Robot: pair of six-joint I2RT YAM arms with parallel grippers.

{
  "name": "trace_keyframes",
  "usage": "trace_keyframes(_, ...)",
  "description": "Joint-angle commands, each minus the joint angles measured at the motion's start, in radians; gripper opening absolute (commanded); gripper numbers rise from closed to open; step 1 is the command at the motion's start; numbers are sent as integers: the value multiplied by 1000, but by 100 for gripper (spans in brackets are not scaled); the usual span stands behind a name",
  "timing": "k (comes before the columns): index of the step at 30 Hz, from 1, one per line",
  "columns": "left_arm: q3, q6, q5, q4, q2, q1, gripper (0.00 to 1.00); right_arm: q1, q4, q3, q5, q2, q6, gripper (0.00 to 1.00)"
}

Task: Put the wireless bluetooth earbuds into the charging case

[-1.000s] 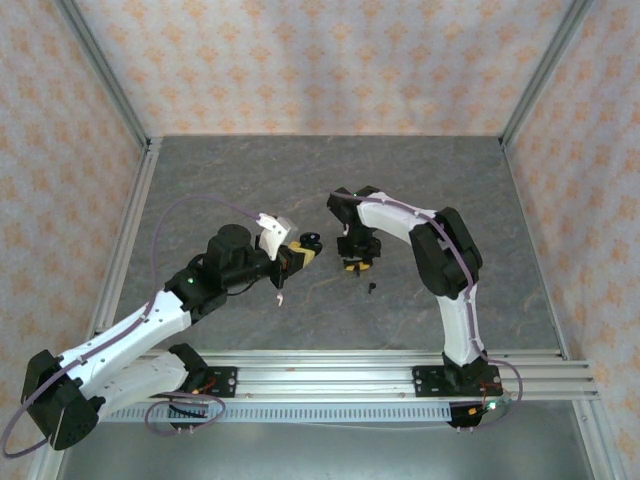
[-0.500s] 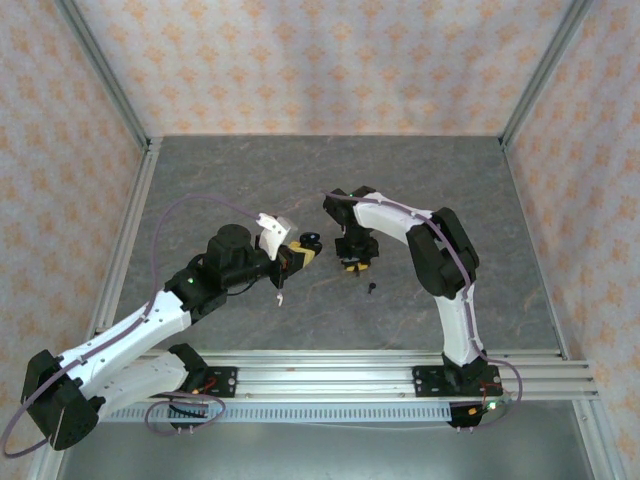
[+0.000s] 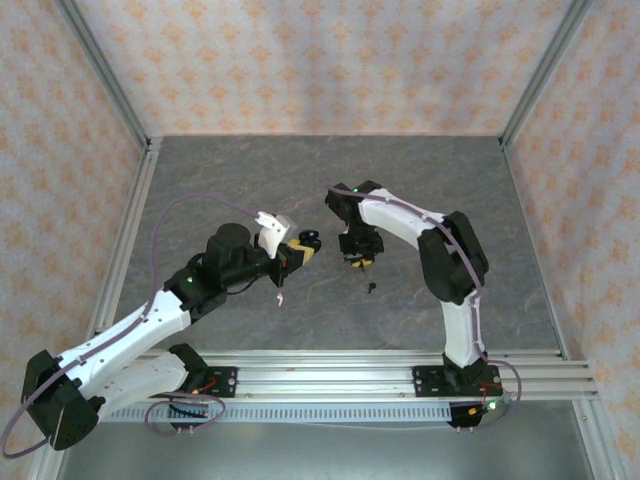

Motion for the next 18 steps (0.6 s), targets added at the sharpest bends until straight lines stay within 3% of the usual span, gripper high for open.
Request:
trace_keyframes(1, 62, 3, -24, -1, -20, -13, 0, 6, -15, 39, 59, -127, 10, 15)
trace_keyframes(10, 163, 32, -19, -6, -12, -13, 0, 6, 85, 64, 138, -423, 17, 14)
trace_keyframes(18, 271, 73, 3, -30, 25, -13, 0, 8, 354, -14, -1, -695, 7, 11)
